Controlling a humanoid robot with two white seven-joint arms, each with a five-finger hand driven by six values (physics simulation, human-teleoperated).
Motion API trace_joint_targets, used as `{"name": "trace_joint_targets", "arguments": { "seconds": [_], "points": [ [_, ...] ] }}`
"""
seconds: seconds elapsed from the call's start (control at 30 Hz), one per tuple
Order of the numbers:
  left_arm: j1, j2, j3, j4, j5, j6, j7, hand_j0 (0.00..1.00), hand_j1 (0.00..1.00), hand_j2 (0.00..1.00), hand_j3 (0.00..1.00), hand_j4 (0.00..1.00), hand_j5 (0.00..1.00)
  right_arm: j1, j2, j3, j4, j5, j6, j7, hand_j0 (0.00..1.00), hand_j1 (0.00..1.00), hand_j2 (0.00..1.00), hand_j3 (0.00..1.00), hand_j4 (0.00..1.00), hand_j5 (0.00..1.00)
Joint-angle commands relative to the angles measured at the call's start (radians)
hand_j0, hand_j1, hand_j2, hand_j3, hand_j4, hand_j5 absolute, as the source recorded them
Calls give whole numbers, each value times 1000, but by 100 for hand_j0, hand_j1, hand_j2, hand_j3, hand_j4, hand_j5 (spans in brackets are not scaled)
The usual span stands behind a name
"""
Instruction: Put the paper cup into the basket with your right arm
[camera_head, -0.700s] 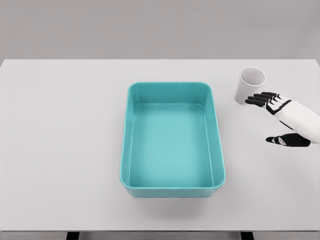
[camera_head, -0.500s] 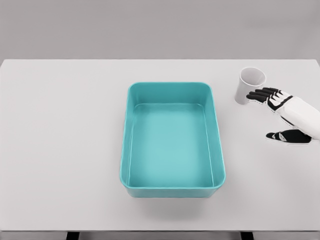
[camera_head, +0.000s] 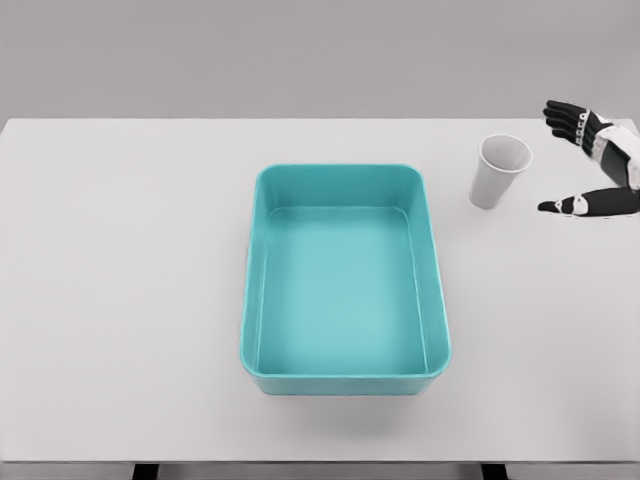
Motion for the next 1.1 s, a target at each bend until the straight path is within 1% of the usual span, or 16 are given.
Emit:
{"name": "trace_joint_targets", "arguments": {
  "seconds": [0.0,0.07,0.1,0.17,0.27,0.33,0.37,0.4,0.47,0.57,0.6,0.67,0.83,0.9,1.07],
  "points": [
    [0,0,0,0,0,0,0,100,100,100,100,100,100,0,12,24,101,-15,34,2,100,100,100,100,100,100],
    [0,0,0,0,0,0,0,100,100,100,100,100,100,-34,29,19,188,-16,28,2,100,100,100,100,100,100],
    [0,0,0,0,0,0,0,100,100,100,100,100,100,-57,59,12,233,-18,27,2,100,100,100,100,100,100],
    [0,0,0,0,0,0,0,100,100,100,100,100,100,-106,95,10,299,-18,25,2,100,100,100,100,100,100],
    [0,0,0,0,0,0,0,100,100,100,100,100,100,-163,148,9,360,-18,19,2,100,100,100,100,100,100],
    [0,0,0,0,0,0,0,100,100,100,100,100,100,-173,159,6,394,-19,5,2,100,100,100,100,100,100],
    [0,0,0,0,0,0,0,100,100,100,100,100,100,-175,171,6,412,-47,1,2,100,100,100,100,100,100],
    [0,0,0,0,0,0,0,100,100,100,100,100,100,-176,176,7,425,-67,-9,2,100,100,100,100,100,100],
    [0,0,0,0,0,0,0,100,100,100,100,100,100,-176,191,7,454,-71,-26,2,100,100,100,100,100,100],
    [0,0,0,0,0,0,0,100,100,100,100,100,100,-176,228,9,462,-70,-26,2,100,100,100,100,100,100],
    [0,0,0,0,0,0,0,100,100,100,100,100,100,-176,231,7,478,-70,-26,2,100,100,100,100,100,100],
    [0,0,0,0,0,0,0,100,100,100,100,100,100,-178,231,4,489,-76,-26,2,100,100,100,100,100,100],
    [0,0,0,0,0,0,0,100,100,100,100,100,100,-195,262,6,547,-80,-30,2,100,100,100,100,100,100],
    [0,0,0,0,0,0,0,100,100,100,100,100,100,-209,270,9,558,-79,-32,2,100,100,100,100,100,100],
    [0,0,0,0,0,0,0,100,100,100,100,100,100,-212,273,13,564,-79,-33,2,100,100,100,100,100,100]
  ]
}}
